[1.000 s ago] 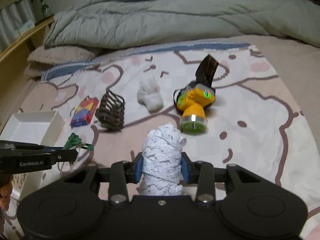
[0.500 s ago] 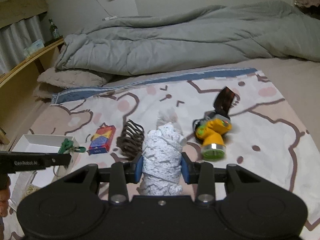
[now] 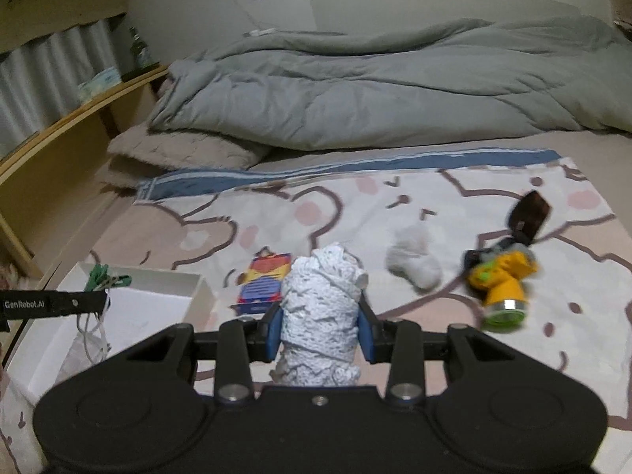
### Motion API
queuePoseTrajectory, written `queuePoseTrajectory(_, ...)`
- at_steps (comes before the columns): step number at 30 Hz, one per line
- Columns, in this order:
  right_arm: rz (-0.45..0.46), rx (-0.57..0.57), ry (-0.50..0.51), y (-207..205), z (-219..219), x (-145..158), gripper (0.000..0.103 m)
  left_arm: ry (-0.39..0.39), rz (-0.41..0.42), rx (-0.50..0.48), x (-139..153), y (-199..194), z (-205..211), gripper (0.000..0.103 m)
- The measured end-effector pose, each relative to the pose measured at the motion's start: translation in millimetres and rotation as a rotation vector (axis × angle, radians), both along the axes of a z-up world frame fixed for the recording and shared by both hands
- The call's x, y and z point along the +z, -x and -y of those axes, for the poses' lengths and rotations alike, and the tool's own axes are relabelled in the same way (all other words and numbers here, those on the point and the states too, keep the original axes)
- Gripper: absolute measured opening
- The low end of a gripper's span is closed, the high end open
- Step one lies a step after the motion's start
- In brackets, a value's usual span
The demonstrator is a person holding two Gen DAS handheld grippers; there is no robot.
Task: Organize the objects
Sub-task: 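Lift the green peg with the left tool while the right tool carries the rope bundle toward the box, then carry the peg over the white box with the left tool while the right tool lowers the rope bundle inside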
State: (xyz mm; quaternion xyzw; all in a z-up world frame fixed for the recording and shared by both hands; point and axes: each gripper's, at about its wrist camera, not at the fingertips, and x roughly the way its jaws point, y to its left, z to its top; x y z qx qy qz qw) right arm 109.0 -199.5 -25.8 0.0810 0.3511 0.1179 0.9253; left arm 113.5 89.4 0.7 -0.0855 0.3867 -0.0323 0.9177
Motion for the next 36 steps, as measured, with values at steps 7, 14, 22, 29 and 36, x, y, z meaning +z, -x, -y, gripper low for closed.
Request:
queuePoseTrajectory(7, -0.011, 0.059, -0.024, -6, -40, 3, 0.039, -0.001, 0.019, 0.061, 8, 19, -43, 0.012)
queuePoseTrajectory(14, -0.032, 0.135, -0.031, -10, -83, 3, 0.041, -0.023, 0.018, 0.123, 8, 40, -84, 0.012)
queuePoseTrajectory(22, -0.03, 0.221, -0.052, -8, -123, 6, 0.041, -0.029, 0.003, 0.198, 2, 63, -130, 0.012)
queuePoseTrajectory(29, -0.019, 0.314, -0.096, -9, -164, 12, 0.041, -0.045, -0.032, 0.255, -9, 79, -166, 0.012)
queuePoseTrajectory(36, -0.024, 0.381, -0.114, -13, -214, 13, 0.041, -0.067, -0.079, 0.301, -24, 81, -194, 0.012)
